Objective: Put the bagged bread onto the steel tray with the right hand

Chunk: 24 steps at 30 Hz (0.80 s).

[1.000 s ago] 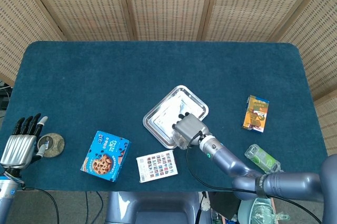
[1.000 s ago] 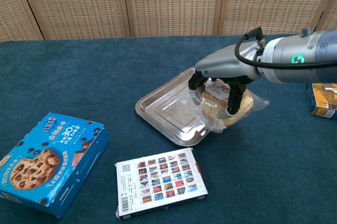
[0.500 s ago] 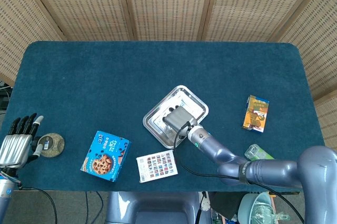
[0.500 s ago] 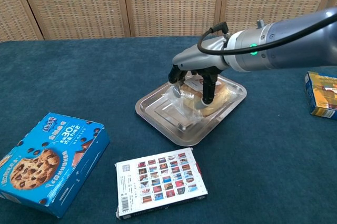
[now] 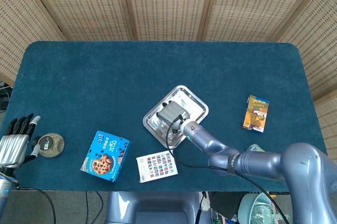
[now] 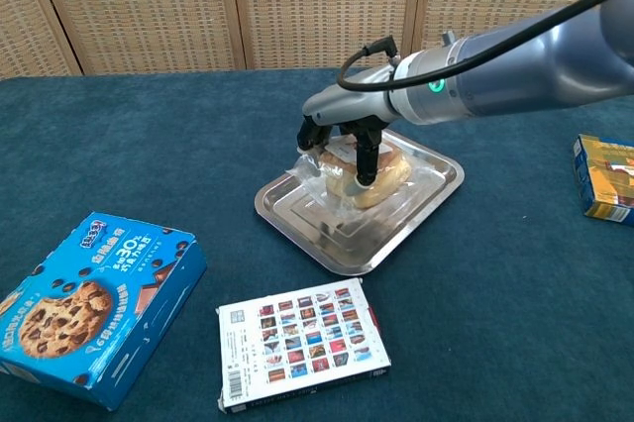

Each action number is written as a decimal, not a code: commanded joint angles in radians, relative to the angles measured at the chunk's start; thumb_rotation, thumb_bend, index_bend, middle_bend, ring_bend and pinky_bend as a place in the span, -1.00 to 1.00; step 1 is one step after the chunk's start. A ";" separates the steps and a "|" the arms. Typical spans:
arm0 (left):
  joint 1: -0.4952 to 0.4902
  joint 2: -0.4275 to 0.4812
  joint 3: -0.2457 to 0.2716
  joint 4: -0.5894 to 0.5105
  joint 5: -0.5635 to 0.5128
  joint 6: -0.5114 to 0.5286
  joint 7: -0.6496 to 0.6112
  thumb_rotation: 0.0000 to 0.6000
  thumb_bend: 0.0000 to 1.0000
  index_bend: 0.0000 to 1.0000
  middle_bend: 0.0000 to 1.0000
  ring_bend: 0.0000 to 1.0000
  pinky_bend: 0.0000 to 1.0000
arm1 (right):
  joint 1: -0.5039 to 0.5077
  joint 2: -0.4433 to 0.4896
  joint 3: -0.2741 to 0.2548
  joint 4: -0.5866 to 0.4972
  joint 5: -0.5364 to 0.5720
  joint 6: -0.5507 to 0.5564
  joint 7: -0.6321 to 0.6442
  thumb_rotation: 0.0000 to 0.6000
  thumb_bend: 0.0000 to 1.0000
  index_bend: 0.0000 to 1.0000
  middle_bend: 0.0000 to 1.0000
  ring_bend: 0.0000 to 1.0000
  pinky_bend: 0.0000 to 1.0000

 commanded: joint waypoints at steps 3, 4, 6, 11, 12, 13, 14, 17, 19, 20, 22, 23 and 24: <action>0.001 0.002 0.000 0.005 -0.004 -0.005 -0.010 1.00 -0.15 -1.00 -1.00 -1.00 -1.00 | 0.027 -0.022 -0.009 0.049 0.001 -0.027 0.032 1.00 -0.33 -0.26 -0.16 -0.65 -0.53; 0.001 0.003 0.000 0.006 -0.004 -0.006 -0.012 1.00 -0.15 -1.00 -1.00 -1.00 -1.00 | 0.030 -0.025 -0.010 0.057 0.001 -0.029 0.037 1.00 -0.33 -0.26 -0.15 -0.65 -0.53; 0.002 0.004 0.000 0.005 -0.004 -0.003 -0.017 1.00 -0.15 -1.00 -1.00 -1.00 -1.00 | 0.040 -0.033 -0.014 0.074 0.001 -0.037 0.047 1.00 -0.33 -0.26 -0.15 -0.65 -0.53; 0.007 0.008 0.001 0.005 -0.003 0.002 -0.026 1.00 -0.15 -1.00 -1.00 -1.00 -1.00 | 0.056 -0.039 -0.023 0.092 0.002 -0.043 0.067 1.00 -0.33 -0.25 -0.16 -0.65 -0.53; 0.008 0.009 0.001 0.005 -0.002 0.003 -0.028 1.00 -0.15 -1.00 -1.00 -1.00 -1.00 | 0.059 -0.038 -0.026 0.091 0.005 -0.045 0.071 1.00 -0.33 -0.25 -0.16 -0.65 -0.53; 0.009 0.009 0.002 0.006 -0.001 0.005 -0.030 1.00 -0.15 -1.00 -1.00 -1.00 -1.00 | 0.063 -0.034 -0.029 0.088 0.013 -0.050 0.076 1.00 -0.33 -0.25 -0.17 -0.65 -0.53; 0.010 0.009 0.002 0.006 0.000 0.005 -0.031 1.00 -0.15 -1.00 -1.00 -1.00 -1.00 | 0.067 -0.031 -0.033 0.085 0.023 -0.056 0.080 1.00 -0.33 -0.25 -0.18 -0.65 -0.53; 0.012 0.010 0.003 0.006 0.001 0.008 -0.034 1.00 -0.15 -1.00 -1.00 -1.00 -1.00 | 0.082 -0.019 -0.048 0.078 0.048 -0.073 0.084 1.00 -0.33 -0.29 -0.31 -0.68 -0.54; 0.013 0.011 0.003 0.005 0.003 0.011 -0.034 1.00 -0.15 -1.00 -1.00 -1.00 -1.00 | 0.093 -0.012 -0.060 0.071 0.058 -0.072 0.086 1.00 -0.33 -0.38 -0.41 -0.75 -0.60; 0.013 0.011 0.003 0.005 0.004 0.012 -0.034 1.00 -0.15 -1.00 -1.00 -1.00 -1.00 | 0.096 -0.010 -0.063 0.068 0.061 -0.070 0.088 1.00 -0.33 -0.40 -0.44 -0.78 -0.63; 0.013 0.011 0.003 0.004 0.005 0.012 -0.035 1.00 -0.15 -1.00 -1.00 -1.00 -1.00 | 0.103 -0.006 -0.068 0.061 0.070 -0.072 0.098 1.00 -0.33 -0.52 -0.53 -0.88 -0.73; 0.013 0.011 0.003 0.004 0.005 0.012 -0.035 1.00 -0.15 -1.00 -1.00 -1.00 -1.00 | 0.107 -0.003 -0.071 0.059 0.074 -0.074 0.101 1.00 -0.33 -0.56 -0.57 -0.92 -0.77; 0.013 0.011 0.003 0.003 0.005 0.012 -0.035 1.00 -0.15 -1.00 -1.00 -1.00 -1.00 | 0.110 -0.002 -0.073 0.058 0.078 -0.076 0.103 1.00 -0.33 -0.62 -0.64 -0.97 -0.84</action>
